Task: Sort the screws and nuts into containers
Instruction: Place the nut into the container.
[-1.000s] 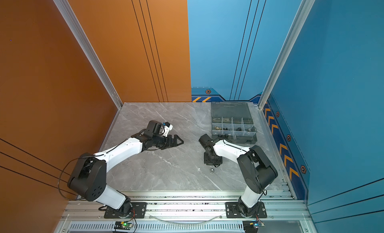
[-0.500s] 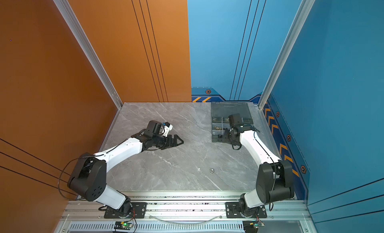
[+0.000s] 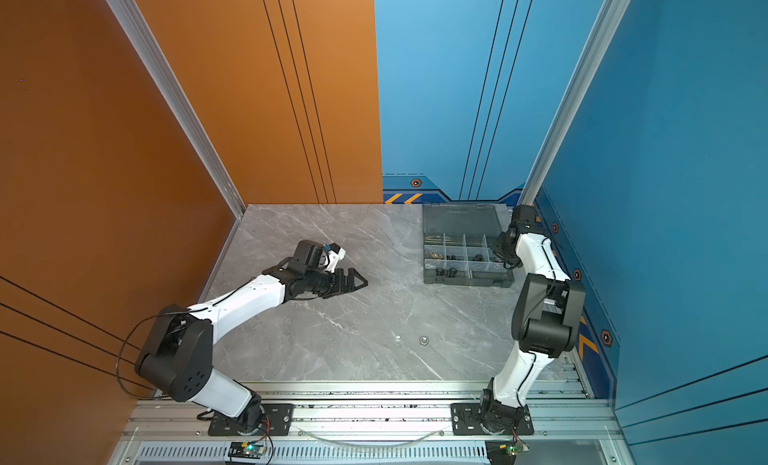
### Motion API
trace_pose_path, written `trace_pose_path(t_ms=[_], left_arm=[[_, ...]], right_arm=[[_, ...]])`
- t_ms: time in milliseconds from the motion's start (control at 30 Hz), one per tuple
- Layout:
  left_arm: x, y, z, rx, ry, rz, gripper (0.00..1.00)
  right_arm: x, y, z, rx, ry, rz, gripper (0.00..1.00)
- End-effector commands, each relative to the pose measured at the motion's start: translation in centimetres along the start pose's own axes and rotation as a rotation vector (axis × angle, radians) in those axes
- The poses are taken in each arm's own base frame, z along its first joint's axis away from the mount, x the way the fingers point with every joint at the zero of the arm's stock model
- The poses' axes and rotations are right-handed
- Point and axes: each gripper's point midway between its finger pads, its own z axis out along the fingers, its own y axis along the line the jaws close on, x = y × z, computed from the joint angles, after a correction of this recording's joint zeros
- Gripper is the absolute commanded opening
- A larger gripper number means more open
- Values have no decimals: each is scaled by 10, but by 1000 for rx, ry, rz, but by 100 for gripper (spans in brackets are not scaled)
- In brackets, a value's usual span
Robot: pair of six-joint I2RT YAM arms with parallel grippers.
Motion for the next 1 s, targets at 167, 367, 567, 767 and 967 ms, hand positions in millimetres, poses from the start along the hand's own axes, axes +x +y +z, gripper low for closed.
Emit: trace_pose_path(t_ms=[167,367,567,767,967], left_arm=[[4,3,0,-18,0,-3,98],[2,3,0,-17,-1,0,98],[1,3,1,-15,-1,0,98],[3,3,0,-15,-1,2,98],[3,4,-2,-23,-8,1,98]], right_arm=[[-22,0,31,28,-13,-1,0],[-20,-2,47,39,15,-16,4],[-16,-1,53,35,35,-19,33],[-21,5,44,-4,39,-26,46],[-16,24,-3,-99,35,-50,49]])
